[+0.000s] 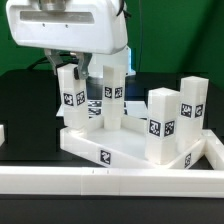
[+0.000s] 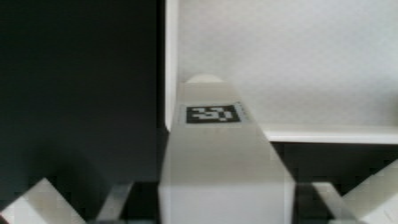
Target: Assemble desk
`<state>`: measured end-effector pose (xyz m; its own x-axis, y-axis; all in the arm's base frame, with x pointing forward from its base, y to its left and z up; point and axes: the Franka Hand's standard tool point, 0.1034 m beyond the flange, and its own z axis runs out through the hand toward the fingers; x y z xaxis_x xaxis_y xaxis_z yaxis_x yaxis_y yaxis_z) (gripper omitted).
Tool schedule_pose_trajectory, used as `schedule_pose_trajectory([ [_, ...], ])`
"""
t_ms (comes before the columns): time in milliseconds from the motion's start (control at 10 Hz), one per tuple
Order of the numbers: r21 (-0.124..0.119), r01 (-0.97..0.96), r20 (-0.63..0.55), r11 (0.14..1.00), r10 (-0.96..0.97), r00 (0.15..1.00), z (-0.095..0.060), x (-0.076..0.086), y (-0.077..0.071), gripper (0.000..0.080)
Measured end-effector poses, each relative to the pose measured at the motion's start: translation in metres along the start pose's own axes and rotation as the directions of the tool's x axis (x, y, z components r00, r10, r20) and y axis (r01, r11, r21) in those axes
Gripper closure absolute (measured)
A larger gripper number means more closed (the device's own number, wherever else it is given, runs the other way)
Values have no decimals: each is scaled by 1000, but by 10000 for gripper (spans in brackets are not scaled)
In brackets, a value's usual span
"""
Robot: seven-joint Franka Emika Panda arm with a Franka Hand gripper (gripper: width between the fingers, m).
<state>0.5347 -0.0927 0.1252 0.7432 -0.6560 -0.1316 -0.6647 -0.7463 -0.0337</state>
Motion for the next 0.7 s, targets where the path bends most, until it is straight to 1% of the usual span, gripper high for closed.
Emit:
schedule_pose_trajectory([
  [200,12,-230,1,973,230,973,1,0,1,509],
  [300,13,-286,1,958,286,958,1,0,1,509],
  [400,16,-387,0,922,387,922,1,1,1,509],
  [500,16,-432,1,902,432,902,1,1,1,509],
  [700,15,-600,4,800,600,800,1,0,1,509],
])
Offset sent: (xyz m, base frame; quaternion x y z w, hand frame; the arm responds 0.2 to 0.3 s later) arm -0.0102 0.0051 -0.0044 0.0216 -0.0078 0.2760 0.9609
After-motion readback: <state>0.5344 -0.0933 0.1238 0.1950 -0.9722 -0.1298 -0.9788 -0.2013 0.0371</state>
